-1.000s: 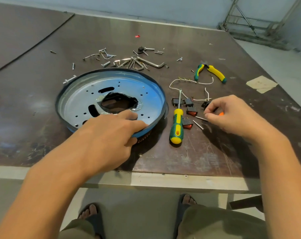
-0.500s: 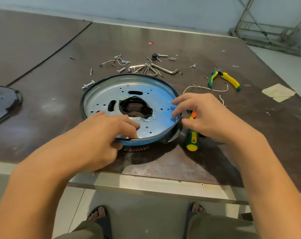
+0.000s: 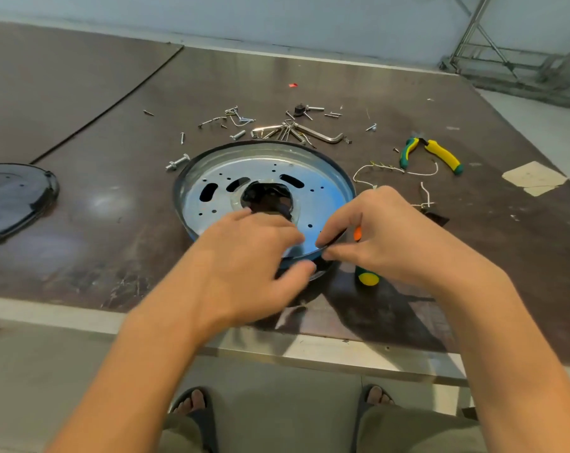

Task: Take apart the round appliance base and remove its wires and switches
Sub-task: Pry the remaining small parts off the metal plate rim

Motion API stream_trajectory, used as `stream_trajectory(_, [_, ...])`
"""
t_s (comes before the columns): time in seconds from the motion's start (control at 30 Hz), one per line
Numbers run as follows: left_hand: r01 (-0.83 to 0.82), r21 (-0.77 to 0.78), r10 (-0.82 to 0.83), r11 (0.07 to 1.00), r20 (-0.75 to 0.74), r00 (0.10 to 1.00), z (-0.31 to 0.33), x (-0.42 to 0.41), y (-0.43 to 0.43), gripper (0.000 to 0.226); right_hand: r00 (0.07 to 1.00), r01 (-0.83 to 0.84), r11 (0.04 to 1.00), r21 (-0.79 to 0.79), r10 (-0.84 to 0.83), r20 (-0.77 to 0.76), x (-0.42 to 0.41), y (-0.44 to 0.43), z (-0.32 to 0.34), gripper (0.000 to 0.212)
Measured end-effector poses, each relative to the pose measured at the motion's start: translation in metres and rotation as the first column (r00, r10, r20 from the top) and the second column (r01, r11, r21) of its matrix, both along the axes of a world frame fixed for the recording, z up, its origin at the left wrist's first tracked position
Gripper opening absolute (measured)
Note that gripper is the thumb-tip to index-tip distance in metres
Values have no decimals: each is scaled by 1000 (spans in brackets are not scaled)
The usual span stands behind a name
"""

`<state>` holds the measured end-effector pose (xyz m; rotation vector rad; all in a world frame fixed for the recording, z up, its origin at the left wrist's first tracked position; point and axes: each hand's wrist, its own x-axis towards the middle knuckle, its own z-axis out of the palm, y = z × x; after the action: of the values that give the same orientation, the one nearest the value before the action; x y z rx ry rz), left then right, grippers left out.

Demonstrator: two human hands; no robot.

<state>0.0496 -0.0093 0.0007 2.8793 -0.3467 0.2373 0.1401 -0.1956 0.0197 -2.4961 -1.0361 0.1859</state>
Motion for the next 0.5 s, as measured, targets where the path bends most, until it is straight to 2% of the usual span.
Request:
stream_trajectory(0.07, [3,104,4,995,-65,998,-7,6,-9,67,1000,11,1000,-9,-11,-3,-1,-1,0,10])
stream_trajectory(0.13, [-2,161,20,987,-108,994,-12,9,-12,72,999,-6,1000,12,6,-42,-1,-5,0,8])
stream_trajectory(0.17, [-4,183,23,983,-104,994,-13,10,-14,71,998,-8,998,65,13,-64,0,-7,0,9])
stream_trajectory(0.23, [-8,188,27,982,-98,995,-12,11,-15,71,994,46,961,272,-16,-112,1,-14,1,9])
stream_trajectory(0.3, [-13,137,27,990,-100,995,-8,14,-16,69,984,126,847,516,-42,-171,3,-20,6,5])
stream_trajectory(0.37, [-20,113,30,993,-88,996,-7,16,-17,64,977,197,694,692,-83,-195,6,-25,12,11])
stream_trajectory(0.43, [-33,114,41,993,-67,997,-7,21,-23,61,958,285,477,831,-156,-239,13,-28,16,23])
stream_trajectory(0.5, [-51,114,57,992,-46,997,-7,29,-32,58,929,360,262,895,-192,-317,18,-28,20,28])
